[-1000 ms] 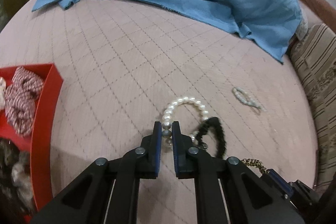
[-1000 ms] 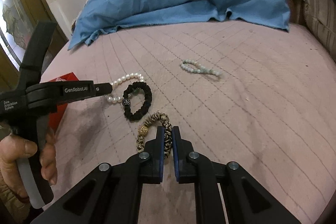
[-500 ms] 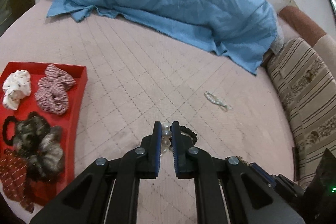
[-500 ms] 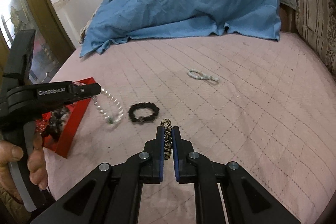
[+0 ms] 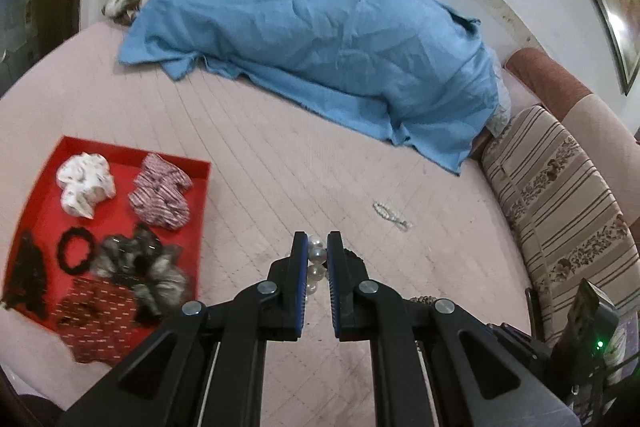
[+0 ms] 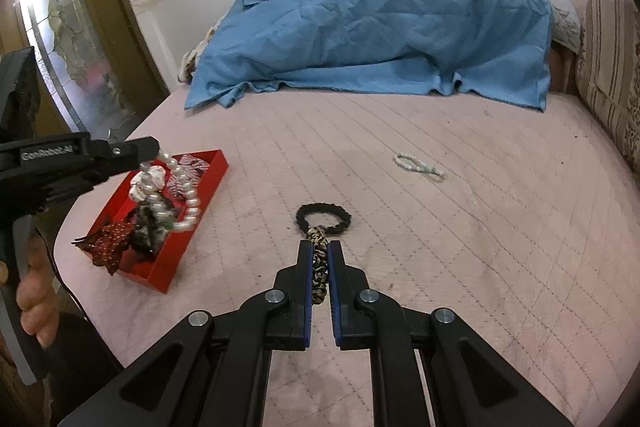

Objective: Organize jewelry
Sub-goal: 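Carry the pearl and gold bracelets over the red tray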

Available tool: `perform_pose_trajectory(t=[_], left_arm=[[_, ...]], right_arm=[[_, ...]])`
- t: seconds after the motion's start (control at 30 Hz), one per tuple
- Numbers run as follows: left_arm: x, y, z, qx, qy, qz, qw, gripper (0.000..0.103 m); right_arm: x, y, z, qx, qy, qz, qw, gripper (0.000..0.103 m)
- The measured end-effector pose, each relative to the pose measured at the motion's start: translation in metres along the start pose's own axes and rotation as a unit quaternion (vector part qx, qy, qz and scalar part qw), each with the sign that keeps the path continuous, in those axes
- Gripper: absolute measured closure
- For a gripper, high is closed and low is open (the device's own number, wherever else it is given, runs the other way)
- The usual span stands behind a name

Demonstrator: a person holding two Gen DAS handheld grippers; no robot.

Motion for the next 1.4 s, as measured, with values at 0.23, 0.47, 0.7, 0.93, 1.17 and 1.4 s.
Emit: perform_pose_trajectory(t=[0.23, 0.47, 0.7, 0.93, 1.17, 1.4], left_arm=[[-0.018, 0.011, 0.032, 0.039, 0.026, -0.024, 0.9986, 0.094], [-0.059, 0.029, 0.038, 0.049, 0.039, 0.005, 0.998, 0.094], [-0.104, 0.053, 0.043, 0.067, 0.05, 0.036, 0.9958, 0.094], [-0.159, 0.07, 0.037, 0.07, 0.062, 0.079, 0.9925, 0.094], [-0.213, 0.076, 0.028, 0.067, 0.057, 0.136, 0.9868, 0.094], [-0.244, 0.075, 0.019, 0.067, 0.061, 0.156, 0.9836, 0.094]], right_arm=[[-0.015, 0.007, 0.01, 0.008, 0.007, 0.013, 1.0, 0.095], [-0.032, 0.016, 0.012, 0.008, 0.013, 0.028, 0.999, 0.095], [-0.059, 0.027, 0.0, -0.004, 0.016, 0.059, 0.998, 0.095], [-0.092, 0.047, -0.024, -0.019, 0.031, 0.082, 0.996, 0.095], [-0.138, 0.074, -0.055, -0.035, 0.058, 0.108, 0.992, 0.095], [-0.189, 0.102, -0.084, -0.042, 0.073, 0.157, 0.984, 0.095]])
Point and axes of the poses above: each gripper's, at about its wrist camera, not at the fingertips, and z roughly against the way its jaws point, x to its right, y to its top, the point moved 5 cm from there along -z, roughly the way its jaws point, and after that the axes turned 14 degrees about z, right-handed, at the moved point
